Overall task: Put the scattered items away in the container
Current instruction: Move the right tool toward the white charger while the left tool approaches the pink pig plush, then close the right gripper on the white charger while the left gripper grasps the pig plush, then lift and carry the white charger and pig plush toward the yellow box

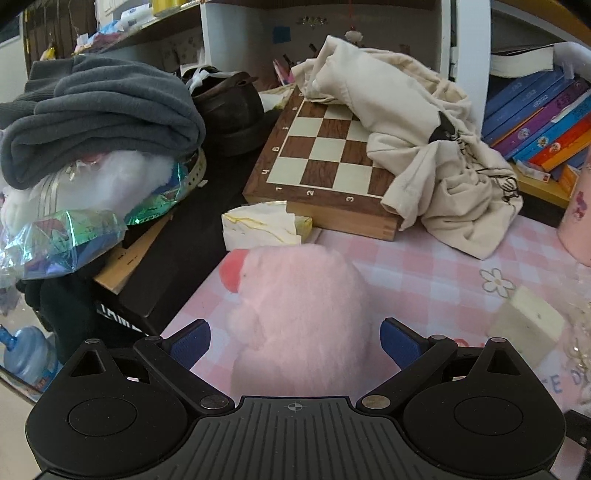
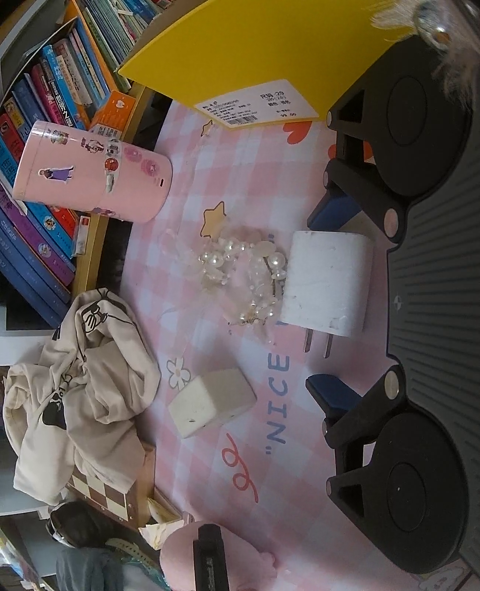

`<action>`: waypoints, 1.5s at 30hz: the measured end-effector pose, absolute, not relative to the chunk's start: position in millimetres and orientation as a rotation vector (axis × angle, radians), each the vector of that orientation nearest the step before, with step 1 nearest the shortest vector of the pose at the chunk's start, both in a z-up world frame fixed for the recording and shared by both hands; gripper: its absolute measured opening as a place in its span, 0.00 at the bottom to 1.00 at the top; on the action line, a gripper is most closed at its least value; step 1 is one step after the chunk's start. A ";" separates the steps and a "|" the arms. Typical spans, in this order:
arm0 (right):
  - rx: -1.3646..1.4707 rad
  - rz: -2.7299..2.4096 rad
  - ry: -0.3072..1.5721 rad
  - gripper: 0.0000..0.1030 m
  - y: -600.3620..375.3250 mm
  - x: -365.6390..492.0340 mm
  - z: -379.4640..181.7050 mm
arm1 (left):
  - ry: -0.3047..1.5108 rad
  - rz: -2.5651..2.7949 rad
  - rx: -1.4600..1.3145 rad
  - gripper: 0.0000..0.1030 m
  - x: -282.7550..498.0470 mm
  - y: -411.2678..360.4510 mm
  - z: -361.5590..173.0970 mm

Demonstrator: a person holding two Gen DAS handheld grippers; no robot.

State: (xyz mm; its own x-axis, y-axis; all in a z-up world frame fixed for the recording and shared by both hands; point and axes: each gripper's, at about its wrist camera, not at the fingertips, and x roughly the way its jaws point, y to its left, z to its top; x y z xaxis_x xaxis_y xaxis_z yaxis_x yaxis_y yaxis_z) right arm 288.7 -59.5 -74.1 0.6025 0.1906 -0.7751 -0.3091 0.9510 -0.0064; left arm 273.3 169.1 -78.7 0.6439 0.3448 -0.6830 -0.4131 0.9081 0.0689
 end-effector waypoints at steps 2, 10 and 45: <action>-0.140 0.294 0.878 0.79 -60.6 289.0 -73.8 | 0.767 0.429 -0.082 0.96 276.9 171.6 -81.8; -0.124 0.306 0.874 0.63 -64.0 289.6 -72.6 | 0.801 0.372 -0.012 0.82 282.6 175.0 -84.4; -0.126 0.461 0.877 0.62 -68.2 208.3 -35.5 | 0.801 0.199 -0.349 0.59 145.9 162.7 -38.6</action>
